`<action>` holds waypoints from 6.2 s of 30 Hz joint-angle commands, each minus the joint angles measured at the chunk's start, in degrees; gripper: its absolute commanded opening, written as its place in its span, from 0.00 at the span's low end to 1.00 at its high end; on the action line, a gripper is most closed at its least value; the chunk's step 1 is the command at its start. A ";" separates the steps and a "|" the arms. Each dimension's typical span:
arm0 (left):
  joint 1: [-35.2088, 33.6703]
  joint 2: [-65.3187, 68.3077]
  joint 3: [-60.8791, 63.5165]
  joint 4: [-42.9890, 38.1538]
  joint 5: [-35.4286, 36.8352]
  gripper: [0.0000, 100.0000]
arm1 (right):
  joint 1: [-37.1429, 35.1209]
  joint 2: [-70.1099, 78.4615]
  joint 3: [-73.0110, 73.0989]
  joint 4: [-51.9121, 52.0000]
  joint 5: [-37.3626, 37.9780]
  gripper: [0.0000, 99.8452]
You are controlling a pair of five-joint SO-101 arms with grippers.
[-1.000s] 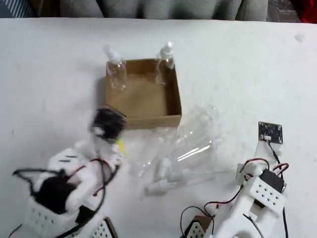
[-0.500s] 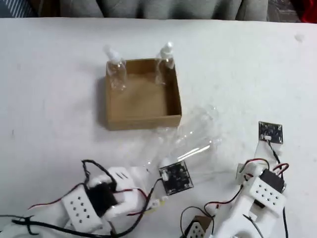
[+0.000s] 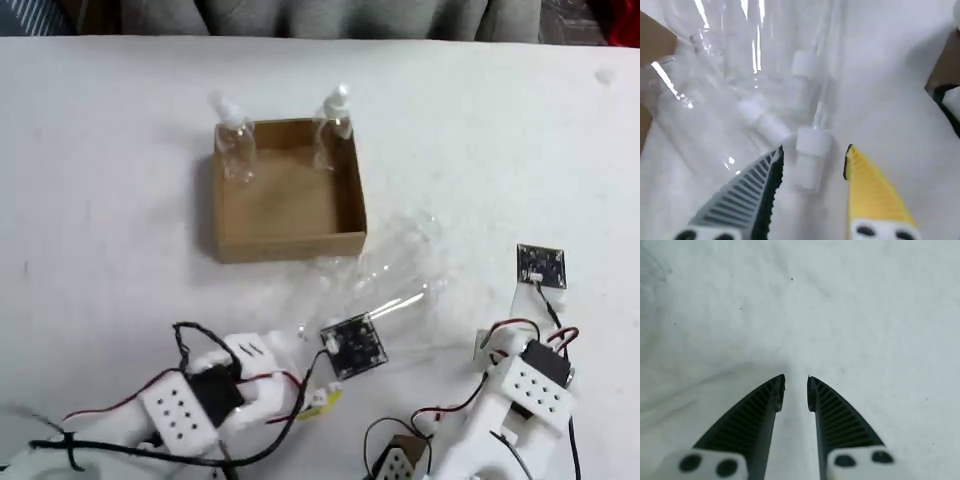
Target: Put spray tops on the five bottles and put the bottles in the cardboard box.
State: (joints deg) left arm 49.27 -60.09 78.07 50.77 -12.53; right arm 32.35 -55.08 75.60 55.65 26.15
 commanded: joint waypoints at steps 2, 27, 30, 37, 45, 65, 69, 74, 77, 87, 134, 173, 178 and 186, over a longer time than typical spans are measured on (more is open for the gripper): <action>-1.54 15.60 -5.71 -5.63 -0.88 0.19 | -0.57 -0.75 -0.35 -0.66 0.53 0.04; -1.19 37.41 -15.12 -6.86 -0.97 0.02 | -0.40 -0.75 -0.35 -0.66 0.88 0.04; -1.10 37.23 -15.30 -5.19 -0.97 0.02 | -0.31 -0.75 -0.35 -0.66 0.88 0.04; 1.89 37.14 -15.74 1.14 -1.14 0.02 | -0.48 -0.75 -0.35 -0.66 0.79 0.04; -1.71 37.14 -21.54 11.96 -12.40 0.02 | -0.57 -0.75 -0.26 -0.75 0.70 0.04; -36.97 37.05 -32.00 31.47 -37.19 0.02 | -0.57 -0.75 0.26 -0.84 0.79 0.04; -46.29 37.14 -32.35 32.97 -47.91 0.02 | -0.57 -0.75 0.26 -0.84 0.88 0.04; -58.86 37.14 -33.49 30.24 -57.85 0.02 | -0.57 -0.75 0.35 -0.84 0.97 0.04; -65.01 37.49 -34.90 25.05 -58.81 0.02 | -0.57 -0.75 0.35 -0.84 0.97 0.04; -78.46 37.85 -34.73 5.80 -58.99 0.24 | -0.57 -0.75 0.44 -0.84 0.97 0.04; -72.40 37.85 -34.73 10.46 45.98 0.34 | -0.66 -0.84 1.14 -0.66 2.73 0.04; -70.55 57.01 -46.95 11.96 48.00 0.02 | -0.66 -0.84 1.23 -0.75 4.92 0.04; -68.44 51.82 -47.38 15.03 31.56 0.02 | -0.66 -0.84 1.23 -0.75 4.92 0.04; -68.00 51.12 -46.86 14.59 13.01 0.03 | -0.66 -0.84 1.23 -0.75 5.01 0.04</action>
State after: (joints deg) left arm -19.56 -5.67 32.35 64.84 5.93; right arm 32.26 -55.08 77.36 55.65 30.37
